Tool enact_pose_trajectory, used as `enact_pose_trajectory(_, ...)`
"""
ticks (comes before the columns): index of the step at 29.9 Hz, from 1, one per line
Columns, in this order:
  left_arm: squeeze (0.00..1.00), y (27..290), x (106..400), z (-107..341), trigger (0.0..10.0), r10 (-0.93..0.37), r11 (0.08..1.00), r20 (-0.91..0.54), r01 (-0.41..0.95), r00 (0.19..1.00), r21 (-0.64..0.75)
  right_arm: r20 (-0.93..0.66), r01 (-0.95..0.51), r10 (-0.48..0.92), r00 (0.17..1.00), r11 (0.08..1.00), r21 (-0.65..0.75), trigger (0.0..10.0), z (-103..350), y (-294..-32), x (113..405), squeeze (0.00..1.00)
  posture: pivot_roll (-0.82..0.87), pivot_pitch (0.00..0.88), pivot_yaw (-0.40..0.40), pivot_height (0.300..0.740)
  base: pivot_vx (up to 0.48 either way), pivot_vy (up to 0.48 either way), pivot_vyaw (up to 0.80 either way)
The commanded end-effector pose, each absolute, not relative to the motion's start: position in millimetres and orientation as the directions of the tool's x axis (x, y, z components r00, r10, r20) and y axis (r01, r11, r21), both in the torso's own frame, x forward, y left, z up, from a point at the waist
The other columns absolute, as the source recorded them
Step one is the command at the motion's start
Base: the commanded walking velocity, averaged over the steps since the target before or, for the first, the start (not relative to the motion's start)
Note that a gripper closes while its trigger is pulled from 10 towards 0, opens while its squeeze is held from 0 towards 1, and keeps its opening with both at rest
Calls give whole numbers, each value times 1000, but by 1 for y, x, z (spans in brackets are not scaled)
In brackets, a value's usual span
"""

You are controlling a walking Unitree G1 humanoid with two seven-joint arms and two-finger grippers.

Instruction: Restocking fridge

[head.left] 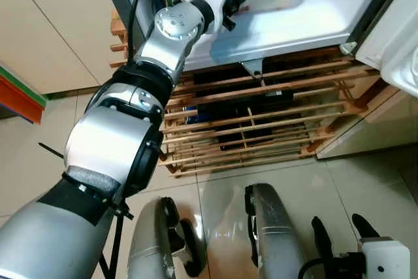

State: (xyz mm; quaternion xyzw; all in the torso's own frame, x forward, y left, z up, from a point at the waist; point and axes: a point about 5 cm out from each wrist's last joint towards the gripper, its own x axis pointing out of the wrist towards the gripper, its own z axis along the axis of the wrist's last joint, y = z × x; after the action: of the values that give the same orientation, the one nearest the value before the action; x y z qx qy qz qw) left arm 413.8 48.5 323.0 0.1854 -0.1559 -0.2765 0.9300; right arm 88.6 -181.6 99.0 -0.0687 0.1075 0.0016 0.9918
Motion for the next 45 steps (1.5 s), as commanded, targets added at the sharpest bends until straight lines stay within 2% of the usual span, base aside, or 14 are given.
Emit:
enact_pose_trajectory(1, 1000, 47, 414, 324, 10000, -589, 768, 170, 483, 790, 420, -235, -25, -5, 972, 992, -125, 10000, 99, -180, 85, 20, -357, 281, 66, 622, 0, 0, 0)
enact_pose_trajectory(4, 1000, 43, 413, 321, 10000, -609, 750, 140, 510, 780, 421, -238, -31, 1, 971, 992, -124, 10000, 98, -180, 86, 20, -349, 280, 63, 622, 0, 0, 0)
enact_pose_trajectory(11, 1000, 50, 415, 320, 10000, -597, 704, 71, 479, 799, 525, -234, -42, 12, 972, 992, -121, 10000, 97, -180, 91, 20, -337, 275, 60, 622, 0, 0, 0)
enact_pose_trajectory(22, 1000, 58, 415, 344, 10000, -582, 724, 132, 437, 803, 534, -228, -59, 30, 973, 991, -121, 10000, 94, -179, 100, 27, -314, 253, 49, 622, 0, 0, 0)
enact_pose_trajectory(23, 690, 59, 415, 348, 10000, -571, 731, 145, 419, 808, 539, -226, -66, 36, 973, 990, -123, 10000, 93, -179, 102, 27, -311, 245, 47, 622, 0, 0, 0)
enact_pose_trajectory(24, 690, 59, 415, 348, 10000, -571, 731, 145, 419, 808, 539, -226, -66, 36, 973, 990, -123, 10000, 93, -179, 102, 27, -311, 245, 47, 622, 0, 0, 0)
enact_pose_trajectory(25, 0, 62, 416, 350, 10000, -554, 748, 159, 405, 817, 525, -222, -73, 44, 974, 989, -126, 10000, 93, -179, 104, 27, -309, 240, 45, 622, 0, 0, 0)
enact_pose_trajectory(27, 0, 64, 416, 352, 10000, -538, 771, 173, 398, 825, 497, -220, -77, 47, 974, 989, -129, 10000, 93, -180, 105, 27, -307, 235, 45, 622, 0, 0, 0)
enact_pose_trajectory(32, 0, 79, 417, 369, 10000, -444, 889, 296, 374, 846, 266, -209, -82, 53, 976, 988, -131, 10000, 92, -181, 111, 31, -299, 212, 36, 622, 0, 0, 0)
enact_pose_trajectory(34, 0, 84, 417, 377, 10000, -414, 908, 340, 357, 844, 219, -206, -87, 59, 977, 987, -131, 10000, 92, -181, 113, 27, -294, 205, 33, 622, 0, 0, 0)
enact_pose_trajectory(39, 0, 89, 415, 384, 10000, -392, 914, 373, 309, 841, 263, -201, -95, 67, 977, 987, -133, 10000, 91, -181, 117, 31, -285, 193, 29, 622, 0, 0, 0)
enact_pose_trajectory(40, 1000, 89, 416, 383, 10000, -401, 907, 361, 311, 842, 282, -198, -100, 72, 977, 986, -134, 10000, 91, -181, 118, 35, -282, 187, 27, 622, 0, 0, 0)
enact_pose_trajectory(45, 1000, 89, 417, 377, 10000, -401, 906, 338, 315, 851, 283, -196, -105, 78, 978, 985, -133, 10000, 91, -180, 120, 39, -279, 186, 27, 622, 0, 0, 0)
